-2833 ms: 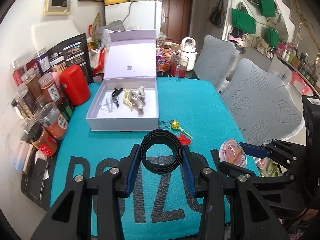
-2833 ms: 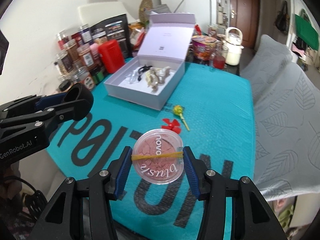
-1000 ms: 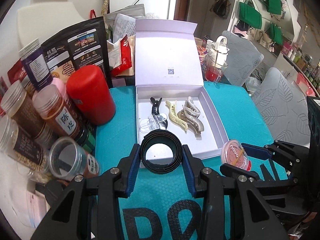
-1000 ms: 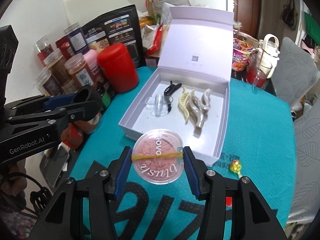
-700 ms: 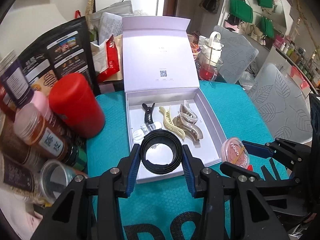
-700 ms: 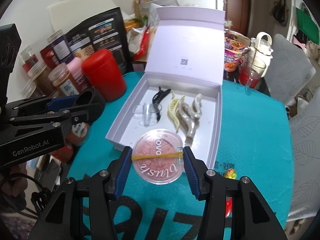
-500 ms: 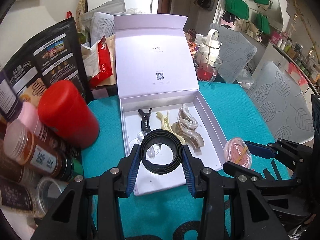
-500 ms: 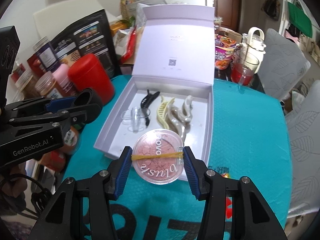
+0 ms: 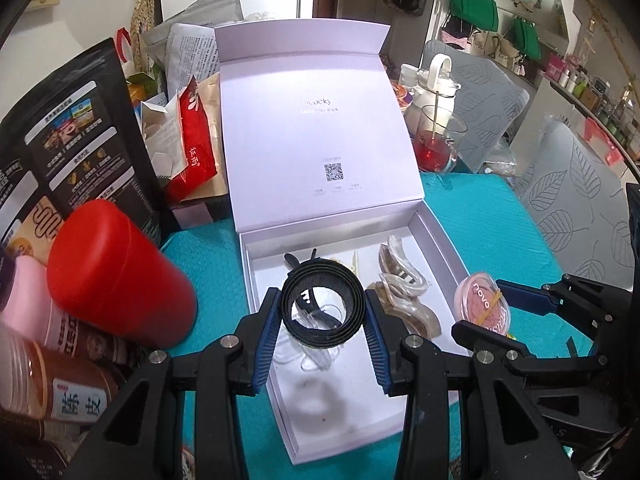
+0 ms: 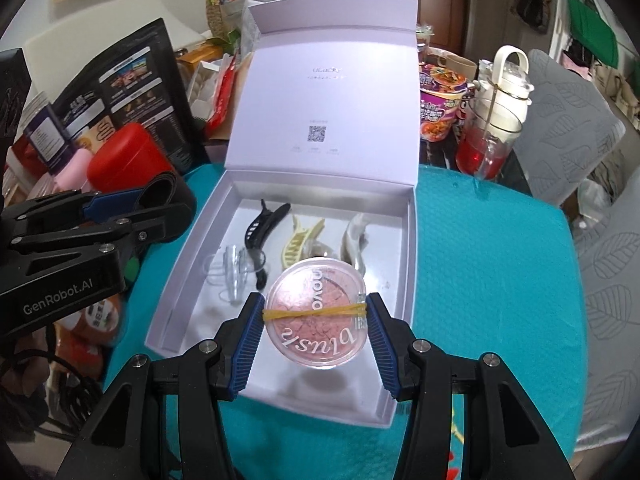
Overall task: Organize rigid objects
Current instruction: 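Lower the hair tie and compact into the white box with both tools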
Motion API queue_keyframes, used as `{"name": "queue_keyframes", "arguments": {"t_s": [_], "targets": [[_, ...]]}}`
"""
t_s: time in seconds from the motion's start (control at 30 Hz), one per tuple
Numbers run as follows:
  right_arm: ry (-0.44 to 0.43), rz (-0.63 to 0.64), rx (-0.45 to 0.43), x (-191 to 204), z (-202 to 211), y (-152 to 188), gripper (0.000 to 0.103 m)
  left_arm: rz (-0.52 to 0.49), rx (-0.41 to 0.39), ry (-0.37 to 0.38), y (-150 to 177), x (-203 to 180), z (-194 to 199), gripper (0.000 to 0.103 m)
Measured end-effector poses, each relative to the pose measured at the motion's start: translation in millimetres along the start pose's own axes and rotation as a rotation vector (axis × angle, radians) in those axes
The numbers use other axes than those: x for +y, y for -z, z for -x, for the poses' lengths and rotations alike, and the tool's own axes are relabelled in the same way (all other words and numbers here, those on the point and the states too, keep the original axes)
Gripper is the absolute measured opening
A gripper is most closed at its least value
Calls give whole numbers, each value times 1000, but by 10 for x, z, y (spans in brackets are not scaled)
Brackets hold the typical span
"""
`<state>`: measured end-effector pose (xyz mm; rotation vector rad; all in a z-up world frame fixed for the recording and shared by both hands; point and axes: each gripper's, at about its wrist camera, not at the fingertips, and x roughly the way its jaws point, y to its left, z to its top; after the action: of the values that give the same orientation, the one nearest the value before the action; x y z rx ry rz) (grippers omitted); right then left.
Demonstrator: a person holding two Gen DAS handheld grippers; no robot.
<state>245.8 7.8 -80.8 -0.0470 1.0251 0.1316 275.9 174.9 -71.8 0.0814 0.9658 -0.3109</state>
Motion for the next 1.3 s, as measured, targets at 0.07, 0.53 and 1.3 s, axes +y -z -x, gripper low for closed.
{"name": "queue_keyframes", "arguments": {"t_s": [0.07, 0.53, 1.3], "targets": [[0, -5, -5, -27, -66, -58, 51, -2, 1, -2, -47, 26, -79, 40], [18, -23, -37, -230, -447, -390, 51, 18, -8, -16, -323, 129, -503, 40], [34, -41, 3, -398, -1028, -442, 51, 23, 103, 12, -229, 161, -1093, 40]]}}
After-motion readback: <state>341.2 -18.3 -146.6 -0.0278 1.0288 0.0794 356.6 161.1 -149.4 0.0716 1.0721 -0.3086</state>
